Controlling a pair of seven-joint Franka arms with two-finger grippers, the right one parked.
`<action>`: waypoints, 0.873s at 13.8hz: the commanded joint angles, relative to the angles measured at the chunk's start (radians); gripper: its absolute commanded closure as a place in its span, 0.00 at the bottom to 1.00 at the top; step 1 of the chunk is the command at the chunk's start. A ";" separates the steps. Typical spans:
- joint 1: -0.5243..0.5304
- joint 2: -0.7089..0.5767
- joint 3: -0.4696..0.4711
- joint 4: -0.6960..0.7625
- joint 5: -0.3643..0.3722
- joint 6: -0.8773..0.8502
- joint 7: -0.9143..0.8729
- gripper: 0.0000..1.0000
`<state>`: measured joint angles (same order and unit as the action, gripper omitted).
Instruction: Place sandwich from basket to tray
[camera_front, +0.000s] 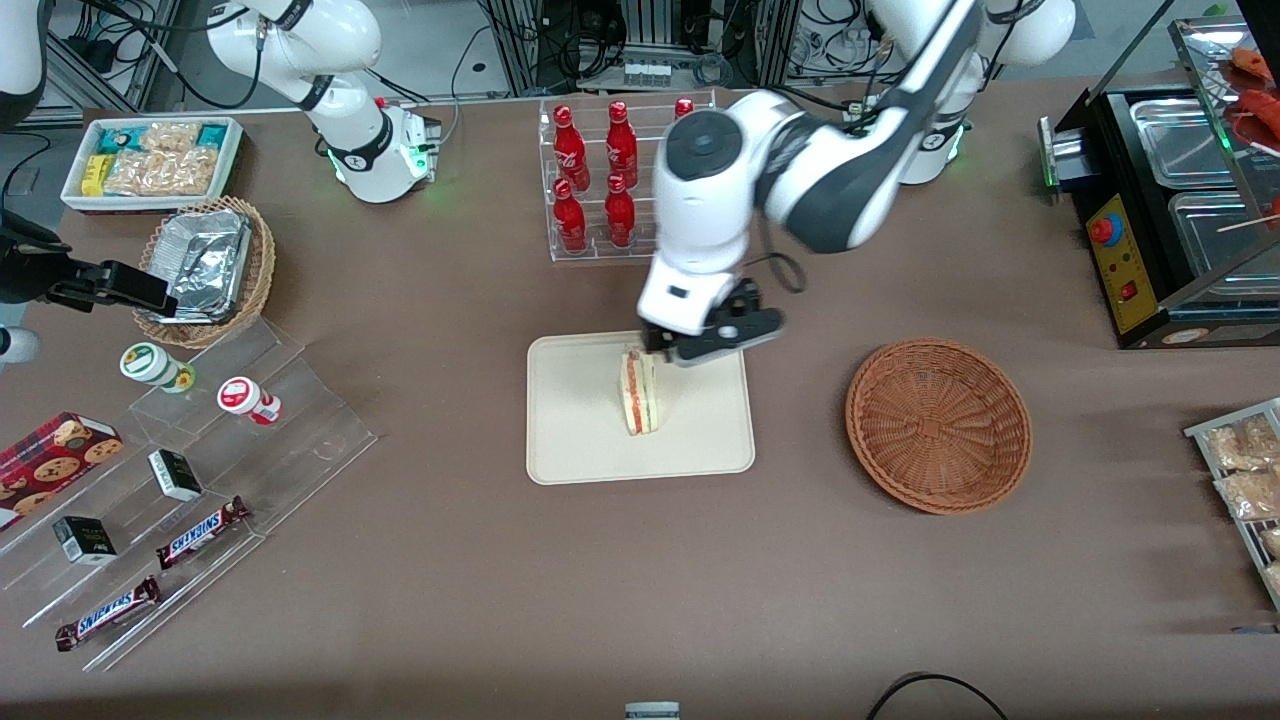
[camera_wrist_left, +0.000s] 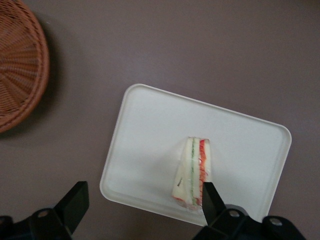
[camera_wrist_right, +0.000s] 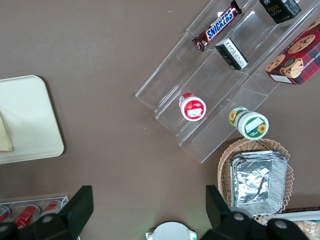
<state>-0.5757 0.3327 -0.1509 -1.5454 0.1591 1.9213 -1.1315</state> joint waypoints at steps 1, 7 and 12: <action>0.097 -0.119 -0.007 -0.056 -0.003 -0.094 0.106 0.00; 0.316 -0.262 -0.007 -0.056 -0.099 -0.284 0.499 0.00; 0.479 -0.329 -0.006 -0.077 -0.124 -0.380 0.774 0.00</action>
<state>-0.1516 0.0534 -0.1449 -1.5712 0.0594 1.5608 -0.4385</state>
